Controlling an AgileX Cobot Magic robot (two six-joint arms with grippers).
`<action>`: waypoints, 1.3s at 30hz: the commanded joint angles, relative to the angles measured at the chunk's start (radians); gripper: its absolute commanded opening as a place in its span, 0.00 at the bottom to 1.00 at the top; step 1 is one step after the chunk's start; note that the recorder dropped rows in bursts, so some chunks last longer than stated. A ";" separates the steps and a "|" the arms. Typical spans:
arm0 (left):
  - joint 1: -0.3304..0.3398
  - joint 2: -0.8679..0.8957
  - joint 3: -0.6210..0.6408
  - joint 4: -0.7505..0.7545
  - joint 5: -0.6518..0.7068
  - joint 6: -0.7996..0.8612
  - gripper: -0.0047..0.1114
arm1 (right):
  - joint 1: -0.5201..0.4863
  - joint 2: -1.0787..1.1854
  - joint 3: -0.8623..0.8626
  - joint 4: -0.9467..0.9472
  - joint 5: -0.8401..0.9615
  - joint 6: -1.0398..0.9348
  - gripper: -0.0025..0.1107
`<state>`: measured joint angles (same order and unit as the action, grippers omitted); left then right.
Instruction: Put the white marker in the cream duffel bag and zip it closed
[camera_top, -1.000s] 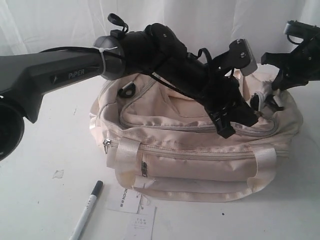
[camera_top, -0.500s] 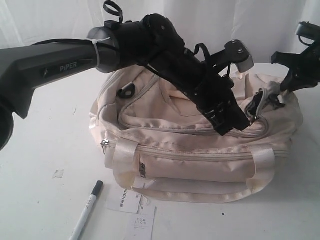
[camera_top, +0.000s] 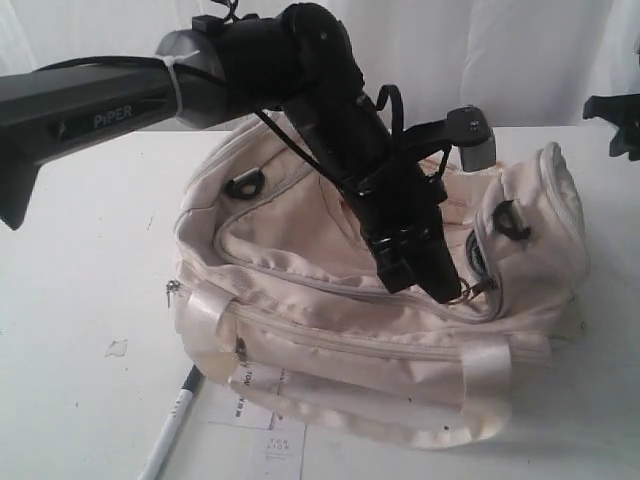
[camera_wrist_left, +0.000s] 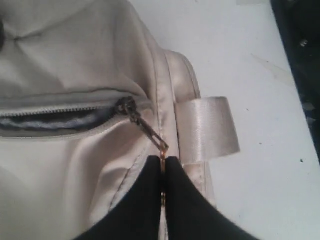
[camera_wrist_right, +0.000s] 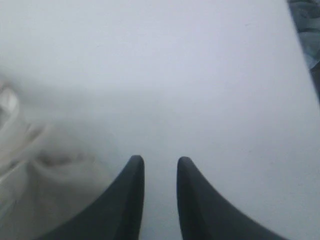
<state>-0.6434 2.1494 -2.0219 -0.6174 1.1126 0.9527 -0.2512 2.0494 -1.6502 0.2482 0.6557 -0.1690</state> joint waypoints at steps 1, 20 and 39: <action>0.025 -0.038 0.007 -0.066 0.056 -0.011 0.04 | -0.017 -0.012 -0.004 0.006 -0.029 -0.010 0.24; 0.033 -0.002 0.007 -0.241 -0.035 0.099 0.04 | 0.106 -0.136 0.001 0.289 0.565 -0.166 0.58; 0.033 -0.002 0.007 -0.241 -0.037 0.099 0.04 | 0.164 -0.052 0.052 0.073 0.297 -0.115 0.02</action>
<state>-0.6100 2.1528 -2.0219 -0.8350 1.0559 1.0502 -0.0834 1.9952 -1.5972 0.3964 1.0828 -0.3085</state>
